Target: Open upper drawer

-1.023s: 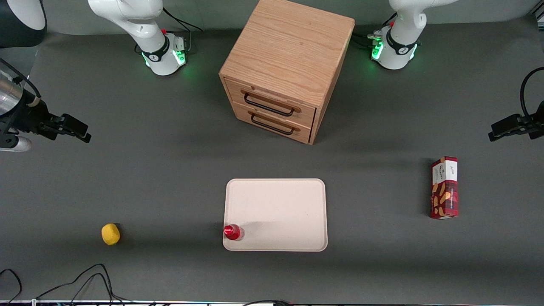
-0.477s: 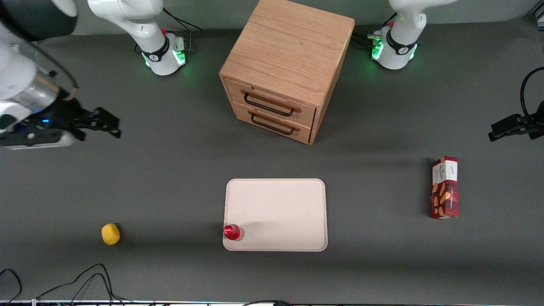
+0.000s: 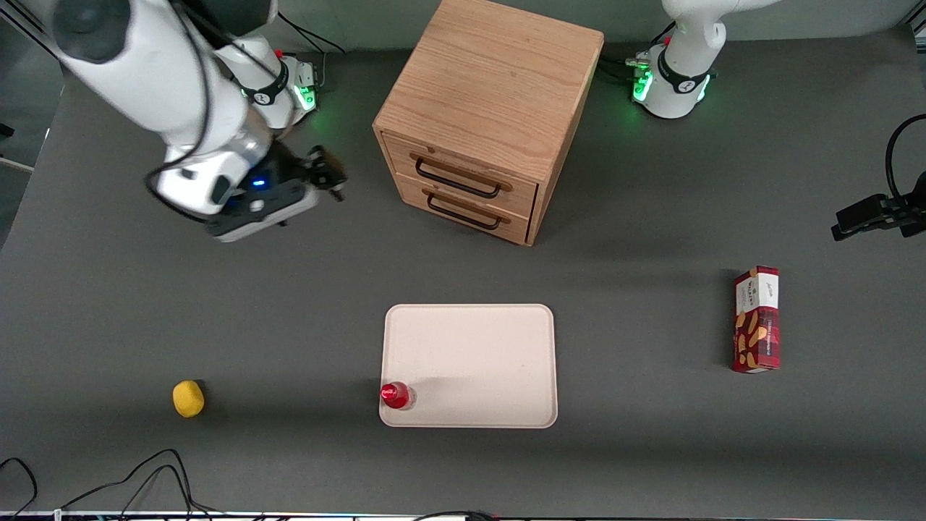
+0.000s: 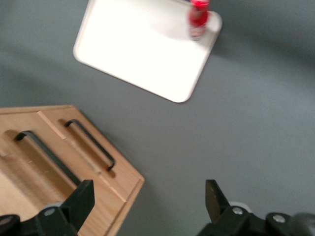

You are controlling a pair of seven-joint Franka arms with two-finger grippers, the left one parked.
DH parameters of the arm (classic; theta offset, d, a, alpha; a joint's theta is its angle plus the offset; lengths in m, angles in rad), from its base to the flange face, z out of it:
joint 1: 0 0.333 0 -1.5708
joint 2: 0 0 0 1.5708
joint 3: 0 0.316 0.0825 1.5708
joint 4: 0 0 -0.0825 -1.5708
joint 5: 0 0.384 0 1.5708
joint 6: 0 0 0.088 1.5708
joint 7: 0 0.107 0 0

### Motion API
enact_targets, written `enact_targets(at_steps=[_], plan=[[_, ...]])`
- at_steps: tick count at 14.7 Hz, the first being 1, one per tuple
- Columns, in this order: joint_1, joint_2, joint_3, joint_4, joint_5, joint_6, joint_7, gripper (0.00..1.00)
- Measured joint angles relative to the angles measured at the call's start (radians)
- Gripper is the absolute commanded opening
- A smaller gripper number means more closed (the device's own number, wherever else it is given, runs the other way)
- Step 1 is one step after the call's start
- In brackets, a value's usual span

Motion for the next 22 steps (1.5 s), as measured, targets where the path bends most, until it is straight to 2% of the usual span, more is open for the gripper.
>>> enact_targets(at_steps=[3, 5, 13, 22], plan=[[0.101, 0.061, 0.013, 0.053, 0.0, 0.0, -0.011, 1.0], [0.136, 0.084, 0.024, 0.07, 0.0, -0.001, -0.098, 1.0], [0.139, 0.151, 0.063, 0.077, 0.0, -0.009, -0.31, 1.0], [0.14, 0.291, 0.112, 0.07, 0.0, -0.016, -0.336, 1.0]])
